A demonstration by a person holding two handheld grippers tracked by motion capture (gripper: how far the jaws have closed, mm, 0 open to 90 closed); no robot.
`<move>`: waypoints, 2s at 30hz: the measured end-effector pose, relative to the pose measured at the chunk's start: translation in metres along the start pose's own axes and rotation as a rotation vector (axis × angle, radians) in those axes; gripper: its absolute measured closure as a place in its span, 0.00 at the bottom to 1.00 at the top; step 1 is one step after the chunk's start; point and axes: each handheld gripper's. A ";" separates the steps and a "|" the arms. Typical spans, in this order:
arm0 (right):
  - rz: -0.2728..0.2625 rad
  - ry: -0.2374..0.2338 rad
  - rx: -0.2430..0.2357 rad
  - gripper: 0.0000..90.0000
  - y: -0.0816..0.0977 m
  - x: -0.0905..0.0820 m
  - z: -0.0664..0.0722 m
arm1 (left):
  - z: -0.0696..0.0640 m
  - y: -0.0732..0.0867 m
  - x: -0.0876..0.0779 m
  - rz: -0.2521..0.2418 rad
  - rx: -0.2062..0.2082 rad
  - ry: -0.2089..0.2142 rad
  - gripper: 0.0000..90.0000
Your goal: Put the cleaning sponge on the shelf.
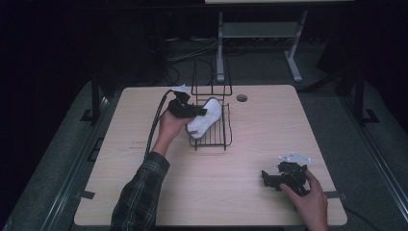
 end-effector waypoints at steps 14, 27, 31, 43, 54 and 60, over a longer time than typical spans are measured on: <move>0.000 0.000 -0.001 0.00 0.000 0.000 0.000 | 0.012 0.004 0.003 0.023 0.003 -0.107 0.68; 0.000 0.000 -0.001 0.00 0.000 0.000 0.000 | 0.018 0.007 0.006 0.050 0.027 -0.170 0.64; 0.000 0.000 -0.001 0.00 0.000 0.000 0.000 | 0.019 0.009 0.004 0.044 0.012 -0.157 0.65; 0.000 0.000 0.000 0.00 0.000 0.000 0.000 | 0.015 0.019 -0.027 0.008 0.026 -0.118 0.99; 0.000 0.000 0.000 0.00 0.000 0.000 0.000 | 0.029 0.045 -0.052 0.001 -0.011 -0.158 1.00; 0.000 0.000 0.000 0.00 0.000 0.000 0.000 | 0.031 0.053 -0.049 0.026 -0.017 -0.157 0.99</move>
Point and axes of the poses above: each handheld gripper's, and its own axes: x roughly forward along the jaws, y roughly out of its underside, z roughly to its left, and after that the axes turned 11 degrees about -x, right-handed
